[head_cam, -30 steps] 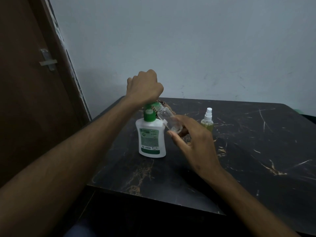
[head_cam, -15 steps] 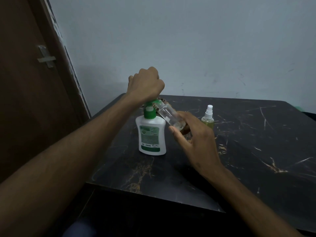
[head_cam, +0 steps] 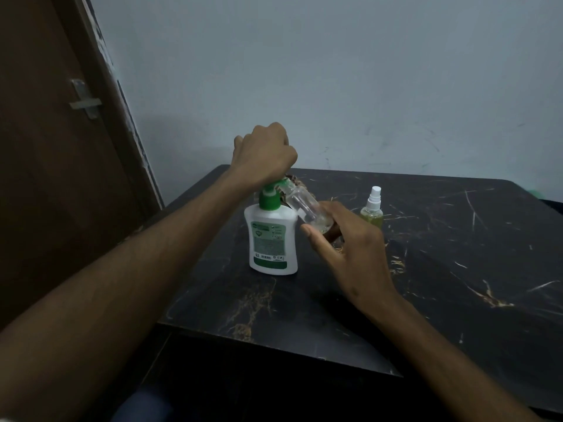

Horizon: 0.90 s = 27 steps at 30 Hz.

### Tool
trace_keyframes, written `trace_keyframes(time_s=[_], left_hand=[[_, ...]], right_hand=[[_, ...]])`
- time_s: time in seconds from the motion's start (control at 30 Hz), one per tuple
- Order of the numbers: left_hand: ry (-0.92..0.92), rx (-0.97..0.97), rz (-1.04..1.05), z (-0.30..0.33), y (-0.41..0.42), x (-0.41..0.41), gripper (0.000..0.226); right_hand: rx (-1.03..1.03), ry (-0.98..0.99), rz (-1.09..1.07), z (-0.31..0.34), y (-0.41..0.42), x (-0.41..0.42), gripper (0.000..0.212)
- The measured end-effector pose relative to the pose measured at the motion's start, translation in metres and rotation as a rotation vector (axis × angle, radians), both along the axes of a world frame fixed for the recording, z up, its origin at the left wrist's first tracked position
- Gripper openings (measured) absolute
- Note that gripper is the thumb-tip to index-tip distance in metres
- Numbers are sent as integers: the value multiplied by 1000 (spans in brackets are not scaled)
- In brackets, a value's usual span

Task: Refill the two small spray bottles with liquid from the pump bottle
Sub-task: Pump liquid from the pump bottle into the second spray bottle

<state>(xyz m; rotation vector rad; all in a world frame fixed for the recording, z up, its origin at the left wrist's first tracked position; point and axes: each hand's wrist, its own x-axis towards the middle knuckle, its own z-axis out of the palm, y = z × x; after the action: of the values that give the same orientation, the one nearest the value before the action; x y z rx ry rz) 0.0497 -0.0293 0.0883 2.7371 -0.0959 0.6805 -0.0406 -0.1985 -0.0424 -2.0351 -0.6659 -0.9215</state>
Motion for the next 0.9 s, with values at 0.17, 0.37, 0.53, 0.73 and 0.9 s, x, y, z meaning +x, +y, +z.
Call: trace_keyframes(time_s=[0.17, 0.37, 0.53, 0.73, 0.9], left_hand=[[-28, 25, -14, 4, 1, 0, 24], [-53, 24, -24, 1, -3, -2, 21], [-63, 30, -53, 5, -1, -6, 19], [-76, 41, -58, 6, -5, -7, 19], [-81, 18, -61, 3, -3, -10, 18]], right_hand=[[-5, 13, -3, 0, -1, -2, 32], [3, 8, -3, 1, -2, -2, 35], [-4, 28, 20, 0, -2, -1, 36], [2, 18, -4, -1, -3, 0, 36], [-7, 43, 3, -2, -2, 0, 35]])
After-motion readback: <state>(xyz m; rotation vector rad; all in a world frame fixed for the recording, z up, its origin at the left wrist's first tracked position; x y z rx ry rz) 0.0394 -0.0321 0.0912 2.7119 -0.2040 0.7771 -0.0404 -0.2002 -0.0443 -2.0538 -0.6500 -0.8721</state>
